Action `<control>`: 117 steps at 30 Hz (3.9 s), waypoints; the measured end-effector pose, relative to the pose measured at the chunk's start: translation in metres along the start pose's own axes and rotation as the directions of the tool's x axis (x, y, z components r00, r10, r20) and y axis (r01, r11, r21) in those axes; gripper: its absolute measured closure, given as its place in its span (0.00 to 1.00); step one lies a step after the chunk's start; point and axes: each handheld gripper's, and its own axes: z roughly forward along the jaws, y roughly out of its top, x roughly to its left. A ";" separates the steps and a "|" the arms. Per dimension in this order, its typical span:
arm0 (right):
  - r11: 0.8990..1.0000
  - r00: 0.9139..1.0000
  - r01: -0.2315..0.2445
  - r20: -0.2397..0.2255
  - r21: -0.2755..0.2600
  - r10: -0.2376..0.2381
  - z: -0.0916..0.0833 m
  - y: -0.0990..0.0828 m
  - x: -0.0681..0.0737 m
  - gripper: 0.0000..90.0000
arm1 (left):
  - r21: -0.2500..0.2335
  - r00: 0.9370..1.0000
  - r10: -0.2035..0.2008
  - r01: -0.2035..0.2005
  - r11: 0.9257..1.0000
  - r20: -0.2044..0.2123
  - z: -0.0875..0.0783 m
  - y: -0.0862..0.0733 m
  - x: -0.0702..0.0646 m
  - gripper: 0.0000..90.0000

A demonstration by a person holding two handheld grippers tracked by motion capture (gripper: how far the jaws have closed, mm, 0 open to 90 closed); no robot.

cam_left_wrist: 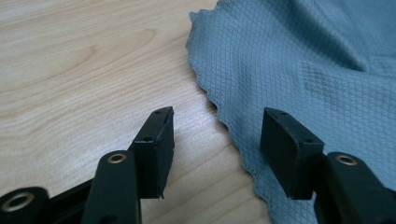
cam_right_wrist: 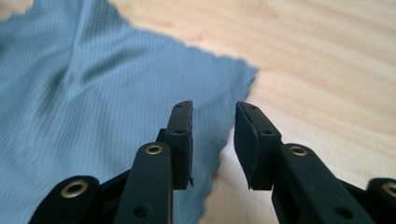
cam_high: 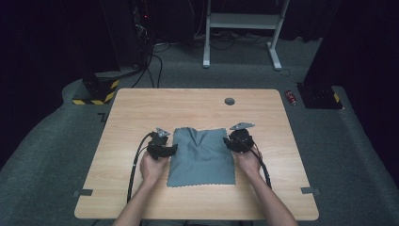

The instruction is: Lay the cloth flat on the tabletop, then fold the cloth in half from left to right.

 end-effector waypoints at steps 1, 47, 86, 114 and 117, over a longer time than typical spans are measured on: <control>1.000 1.000 0.000 0.000 0.000 0.000 0.000 0.000 0.000 0.74 | 0.000 1.000 0.000 0.000 1.000 0.000 0.000 0.000 0.000 0.49; 0.994 0.991 -0.079 0.112 0.076 0.070 0.035 0.024 -0.028 1.00 | -0.062 0.999 0.010 -0.012 0.998 -0.041 0.000 -0.013 -0.006 0.37; 0.988 0.983 0.153 -0.096 -0.018 -0.154 -0.046 -0.063 0.047 0.66 | -0.058 0.992 0.107 -0.103 0.993 0.072 -0.035 -0.027 -0.035 0.39; 0.988 0.980 0.150 -0.130 -0.024 -0.152 -0.043 -0.079 0.058 0.56 | -0.066 0.985 0.144 -0.138 0.988 0.092 -0.049 -0.064 -0.039 0.36; 0.989 0.981 0.146 -0.126 -0.019 -0.148 -0.043 -0.078 0.059 0.56 | -0.067 0.985 0.145 -0.139 0.988 0.094 -0.049 -0.064 -0.038 0.36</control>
